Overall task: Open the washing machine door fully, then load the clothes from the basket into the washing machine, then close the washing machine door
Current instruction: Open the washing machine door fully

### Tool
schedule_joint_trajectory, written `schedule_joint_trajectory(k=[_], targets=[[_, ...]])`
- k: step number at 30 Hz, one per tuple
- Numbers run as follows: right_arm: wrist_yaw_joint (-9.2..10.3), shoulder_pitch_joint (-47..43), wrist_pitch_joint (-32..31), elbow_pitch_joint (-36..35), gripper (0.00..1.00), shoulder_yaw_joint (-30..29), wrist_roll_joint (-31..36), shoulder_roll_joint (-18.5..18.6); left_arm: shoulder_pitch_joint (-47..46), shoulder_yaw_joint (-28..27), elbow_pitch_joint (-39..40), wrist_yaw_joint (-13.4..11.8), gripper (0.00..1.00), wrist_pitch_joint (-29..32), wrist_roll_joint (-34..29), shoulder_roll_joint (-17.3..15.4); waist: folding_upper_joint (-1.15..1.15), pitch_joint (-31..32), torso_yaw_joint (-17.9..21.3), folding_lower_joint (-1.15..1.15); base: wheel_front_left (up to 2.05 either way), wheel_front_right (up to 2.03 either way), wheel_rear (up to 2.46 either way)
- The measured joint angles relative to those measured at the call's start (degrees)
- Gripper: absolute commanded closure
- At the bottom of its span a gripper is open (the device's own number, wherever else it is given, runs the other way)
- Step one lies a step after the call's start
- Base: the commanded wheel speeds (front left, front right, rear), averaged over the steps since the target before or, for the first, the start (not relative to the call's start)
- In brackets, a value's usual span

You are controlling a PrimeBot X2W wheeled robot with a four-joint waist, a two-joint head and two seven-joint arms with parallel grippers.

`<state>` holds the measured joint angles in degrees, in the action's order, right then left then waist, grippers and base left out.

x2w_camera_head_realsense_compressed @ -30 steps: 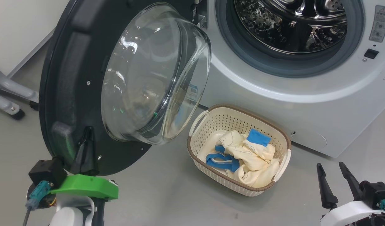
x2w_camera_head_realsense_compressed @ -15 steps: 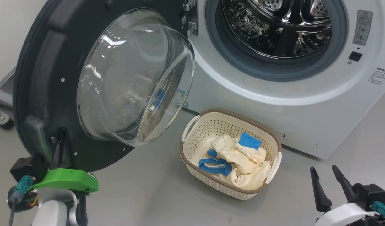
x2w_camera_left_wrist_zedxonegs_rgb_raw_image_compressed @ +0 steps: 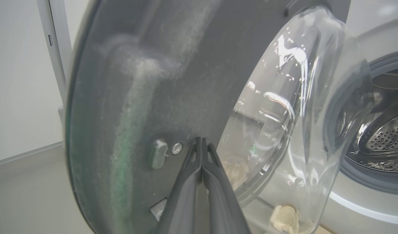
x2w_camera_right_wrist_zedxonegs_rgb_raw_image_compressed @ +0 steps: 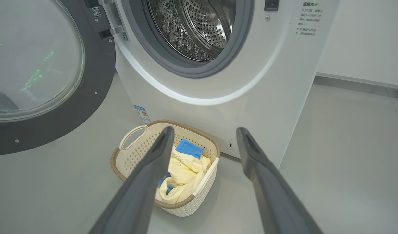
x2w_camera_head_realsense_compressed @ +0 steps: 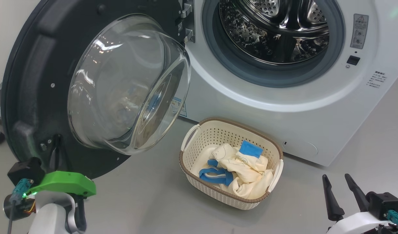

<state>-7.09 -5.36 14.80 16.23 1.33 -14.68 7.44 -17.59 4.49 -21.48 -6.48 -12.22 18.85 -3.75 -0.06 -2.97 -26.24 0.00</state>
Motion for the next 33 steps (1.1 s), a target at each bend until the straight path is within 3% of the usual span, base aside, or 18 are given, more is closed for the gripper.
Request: schedule_joint_trajectory(k=[24, 33], targets=[[0.00, -0.35, 0.00, -0.04, 0.00, -0.21, -0.03, -0.38, -3.90, -1.34, -8.55, 0.30, 1.00, -1.53, 0.00, -0.71, 0.00, 0.77, 0.78, 0.00, 0.00, 0.00, 0.00], [0.00, -0.35, 0.00, -0.07, 0.00, -0.33, -0.03, -0.40, -4.56, -1.19, -9.96, 1.80, 1.00, -1.93, 0.34, -0.29, 0.00, 0.71, 0.69, 0.00, 0.00, 0.00, 0.00]])
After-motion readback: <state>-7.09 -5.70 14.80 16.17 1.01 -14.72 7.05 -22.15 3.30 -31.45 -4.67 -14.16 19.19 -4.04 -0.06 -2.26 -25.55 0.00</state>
